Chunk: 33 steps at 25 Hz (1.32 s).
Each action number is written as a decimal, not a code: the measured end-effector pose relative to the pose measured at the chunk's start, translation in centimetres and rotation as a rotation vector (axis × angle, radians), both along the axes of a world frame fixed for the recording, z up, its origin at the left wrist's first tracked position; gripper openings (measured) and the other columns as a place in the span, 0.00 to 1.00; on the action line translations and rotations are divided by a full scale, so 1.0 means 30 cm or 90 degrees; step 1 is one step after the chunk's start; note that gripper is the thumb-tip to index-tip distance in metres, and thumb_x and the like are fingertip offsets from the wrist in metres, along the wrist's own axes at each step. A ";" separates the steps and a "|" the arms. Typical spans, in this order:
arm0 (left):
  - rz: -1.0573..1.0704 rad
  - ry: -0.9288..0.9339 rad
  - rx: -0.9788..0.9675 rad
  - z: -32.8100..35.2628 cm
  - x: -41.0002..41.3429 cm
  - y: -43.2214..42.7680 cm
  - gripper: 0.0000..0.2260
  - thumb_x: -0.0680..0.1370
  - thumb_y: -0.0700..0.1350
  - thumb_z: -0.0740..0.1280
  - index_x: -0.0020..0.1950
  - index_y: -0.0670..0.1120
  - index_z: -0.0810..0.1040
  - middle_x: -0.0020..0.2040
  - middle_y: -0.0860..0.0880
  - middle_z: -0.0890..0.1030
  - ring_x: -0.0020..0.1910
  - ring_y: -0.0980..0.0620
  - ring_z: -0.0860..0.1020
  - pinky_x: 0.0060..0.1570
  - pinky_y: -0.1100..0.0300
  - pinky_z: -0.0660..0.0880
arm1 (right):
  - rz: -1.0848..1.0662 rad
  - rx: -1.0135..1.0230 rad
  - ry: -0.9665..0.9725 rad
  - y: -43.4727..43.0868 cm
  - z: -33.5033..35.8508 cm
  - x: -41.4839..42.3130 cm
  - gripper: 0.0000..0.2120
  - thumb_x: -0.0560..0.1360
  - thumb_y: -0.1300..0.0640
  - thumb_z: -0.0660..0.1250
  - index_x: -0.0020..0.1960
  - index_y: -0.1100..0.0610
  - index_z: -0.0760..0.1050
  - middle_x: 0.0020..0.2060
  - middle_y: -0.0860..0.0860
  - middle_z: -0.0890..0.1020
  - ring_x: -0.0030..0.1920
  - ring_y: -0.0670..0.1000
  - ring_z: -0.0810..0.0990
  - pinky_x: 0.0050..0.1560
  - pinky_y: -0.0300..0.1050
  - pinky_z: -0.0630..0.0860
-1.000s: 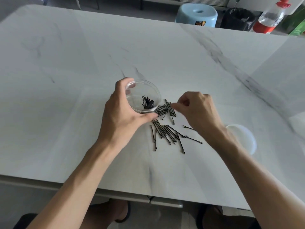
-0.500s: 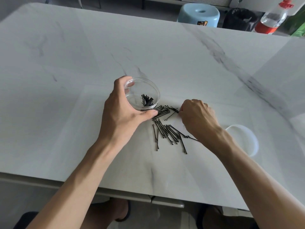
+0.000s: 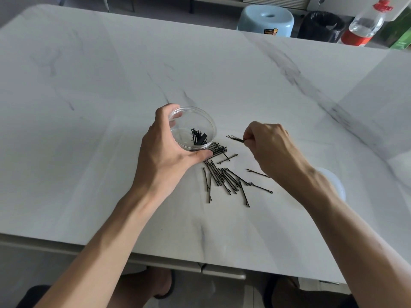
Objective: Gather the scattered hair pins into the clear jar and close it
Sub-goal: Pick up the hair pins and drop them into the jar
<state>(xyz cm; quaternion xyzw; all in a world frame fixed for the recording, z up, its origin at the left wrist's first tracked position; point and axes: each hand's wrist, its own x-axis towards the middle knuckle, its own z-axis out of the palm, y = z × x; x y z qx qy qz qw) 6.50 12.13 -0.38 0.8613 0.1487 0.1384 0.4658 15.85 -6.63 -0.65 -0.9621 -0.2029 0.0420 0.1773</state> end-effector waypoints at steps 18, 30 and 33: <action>-0.158 0.026 0.019 -0.013 -0.008 -0.051 0.41 0.59 0.52 0.80 0.68 0.55 0.65 0.65 0.58 0.75 0.68 0.58 0.71 0.64 0.55 0.70 | 0.217 0.231 -0.012 0.096 0.098 -0.076 0.09 0.70 0.66 0.73 0.50 0.60 0.83 0.40 0.48 0.83 0.35 0.36 0.77 0.42 0.25 0.71; 0.043 -0.003 0.019 -0.004 0.005 0.040 0.41 0.60 0.50 0.82 0.68 0.51 0.66 0.65 0.55 0.75 0.63 0.57 0.73 0.54 0.70 0.66 | 0.182 0.157 0.026 0.011 -0.081 0.000 0.14 0.70 0.66 0.74 0.54 0.54 0.82 0.49 0.49 0.82 0.45 0.47 0.78 0.45 0.37 0.75; 0.041 -0.006 0.008 -0.006 0.005 0.038 0.41 0.60 0.50 0.82 0.68 0.51 0.66 0.65 0.55 0.75 0.64 0.57 0.73 0.54 0.73 0.65 | 0.226 0.098 0.005 0.015 -0.107 0.001 0.14 0.71 0.64 0.75 0.53 0.51 0.82 0.50 0.47 0.81 0.49 0.50 0.78 0.46 0.50 0.77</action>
